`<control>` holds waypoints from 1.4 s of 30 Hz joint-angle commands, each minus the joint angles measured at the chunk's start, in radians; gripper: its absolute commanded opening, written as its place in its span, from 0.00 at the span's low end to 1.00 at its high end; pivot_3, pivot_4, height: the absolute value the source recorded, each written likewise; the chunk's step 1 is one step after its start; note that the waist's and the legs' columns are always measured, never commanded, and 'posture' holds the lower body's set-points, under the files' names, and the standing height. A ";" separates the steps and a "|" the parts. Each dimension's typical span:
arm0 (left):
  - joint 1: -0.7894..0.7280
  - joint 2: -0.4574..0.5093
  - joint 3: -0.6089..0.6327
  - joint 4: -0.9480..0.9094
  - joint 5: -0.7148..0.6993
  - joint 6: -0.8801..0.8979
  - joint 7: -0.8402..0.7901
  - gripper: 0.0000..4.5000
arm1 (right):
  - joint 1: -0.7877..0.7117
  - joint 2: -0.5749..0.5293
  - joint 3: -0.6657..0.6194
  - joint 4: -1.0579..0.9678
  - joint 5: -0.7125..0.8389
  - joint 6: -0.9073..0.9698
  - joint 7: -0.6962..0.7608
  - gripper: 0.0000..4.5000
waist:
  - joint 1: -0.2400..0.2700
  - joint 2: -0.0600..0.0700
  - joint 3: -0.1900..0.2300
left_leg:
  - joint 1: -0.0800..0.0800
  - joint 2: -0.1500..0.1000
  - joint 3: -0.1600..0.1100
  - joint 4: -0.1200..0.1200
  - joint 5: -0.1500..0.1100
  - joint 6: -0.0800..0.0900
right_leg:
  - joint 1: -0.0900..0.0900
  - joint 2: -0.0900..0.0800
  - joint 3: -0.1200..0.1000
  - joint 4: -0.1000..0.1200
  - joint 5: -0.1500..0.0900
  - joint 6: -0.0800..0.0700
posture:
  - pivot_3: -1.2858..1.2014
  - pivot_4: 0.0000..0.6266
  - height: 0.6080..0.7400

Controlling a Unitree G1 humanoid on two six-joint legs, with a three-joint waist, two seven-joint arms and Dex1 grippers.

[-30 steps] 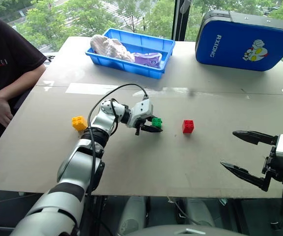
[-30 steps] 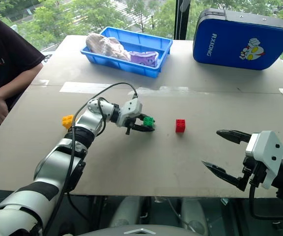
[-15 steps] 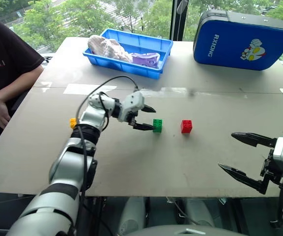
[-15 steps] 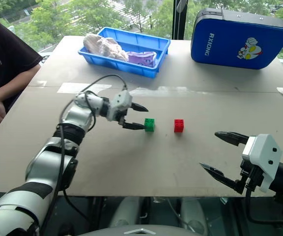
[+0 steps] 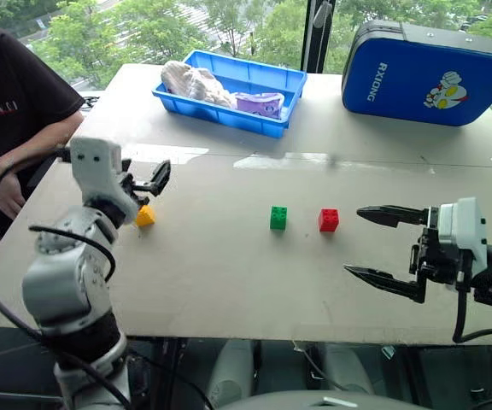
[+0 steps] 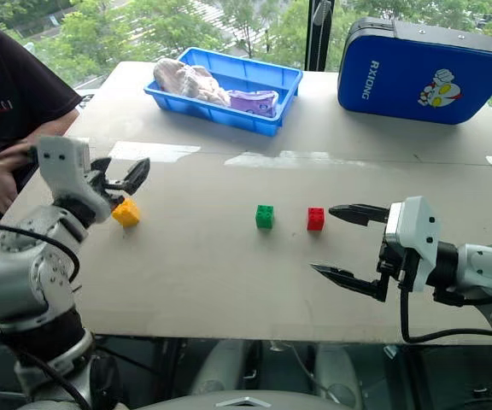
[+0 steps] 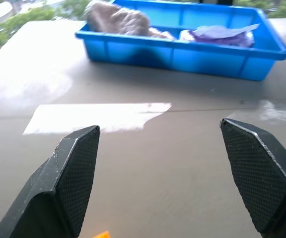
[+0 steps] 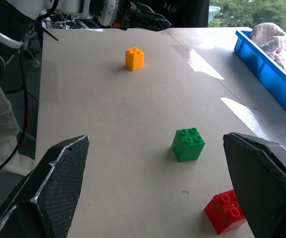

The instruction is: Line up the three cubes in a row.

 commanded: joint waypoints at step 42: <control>-0.522 0.422 -0.664 1.301 -0.033 -1.039 -1.272 0.29 | 0.134 -0.027 -0.133 -0.135 0.019 0.004 -0.084 0.99 | 0.018 0.001 -0.001 | -0.004 0.001 0.002 -0.001 0.000 0.000 | -0.005 -0.002 -0.005 -0.001 -0.001 -0.007 | 0.52 0.24 1.00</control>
